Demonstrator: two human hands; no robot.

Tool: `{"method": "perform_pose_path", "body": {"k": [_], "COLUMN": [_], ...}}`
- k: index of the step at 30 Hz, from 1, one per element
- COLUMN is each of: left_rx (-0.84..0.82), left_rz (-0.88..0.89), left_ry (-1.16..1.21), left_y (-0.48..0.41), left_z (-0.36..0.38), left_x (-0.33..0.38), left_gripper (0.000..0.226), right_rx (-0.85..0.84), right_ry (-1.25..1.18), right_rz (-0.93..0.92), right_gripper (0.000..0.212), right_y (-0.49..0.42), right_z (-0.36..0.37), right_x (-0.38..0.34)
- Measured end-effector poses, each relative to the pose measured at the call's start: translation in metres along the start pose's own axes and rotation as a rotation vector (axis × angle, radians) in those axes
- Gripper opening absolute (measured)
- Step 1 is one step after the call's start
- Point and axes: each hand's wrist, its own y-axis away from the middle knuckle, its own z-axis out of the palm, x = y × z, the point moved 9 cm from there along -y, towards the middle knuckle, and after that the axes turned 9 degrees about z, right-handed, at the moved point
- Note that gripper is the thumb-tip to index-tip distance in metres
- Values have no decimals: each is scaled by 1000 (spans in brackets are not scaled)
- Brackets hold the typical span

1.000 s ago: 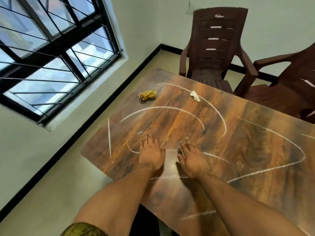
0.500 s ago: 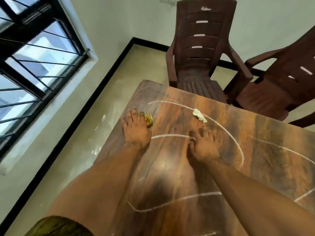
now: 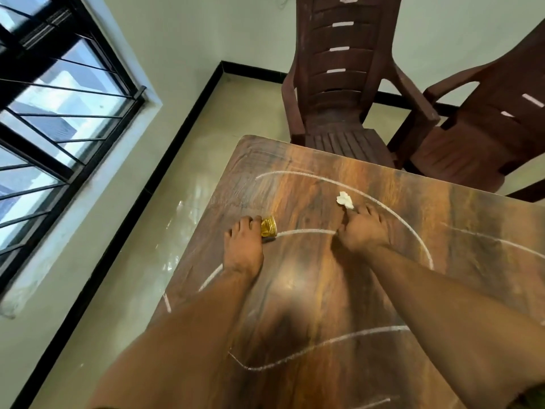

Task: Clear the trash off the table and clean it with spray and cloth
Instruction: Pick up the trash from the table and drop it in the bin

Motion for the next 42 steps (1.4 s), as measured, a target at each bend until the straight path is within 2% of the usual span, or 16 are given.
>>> {"method": "perform_pose_path", "body": {"k": [3, 8, 12, 16, 21, 26, 36, 42], "left_rx": [1, -45, -83, -106, -186, -231, -290, -327], "left_rz": [44, 181, 362, 453, 557, 695, 975, 1027], "left_ry": [13, 22, 22, 69, 104, 115, 118, 144], "left_y": [16, 59, 117, 183, 257, 292, 337, 348], "left_z": [5, 27, 58, 91, 138, 166, 201, 221], "left_x": [34, 132, 247, 346, 439, 511, 643, 705], "left_gripper": [54, 52, 51, 49, 49, 51, 54, 53], "right_rx": [37, 25, 68, 60, 62, 68, 140, 185], "right_ry": [-84, -176, -170, -188, -286, -285, -357, -393], "right_rz": [-25, 12, 62, 76, 249, 422, 688, 739], "right_gripper": [54, 58, 56, 55, 55, 56, 56, 58], "right_y": [41, 132, 218, 288, 358, 407, 479, 482], "right_z": [2, 28, 50, 78, 102, 109, 110, 104], "right_x": [21, 93, 190, 282, 407, 494, 581, 639]}}
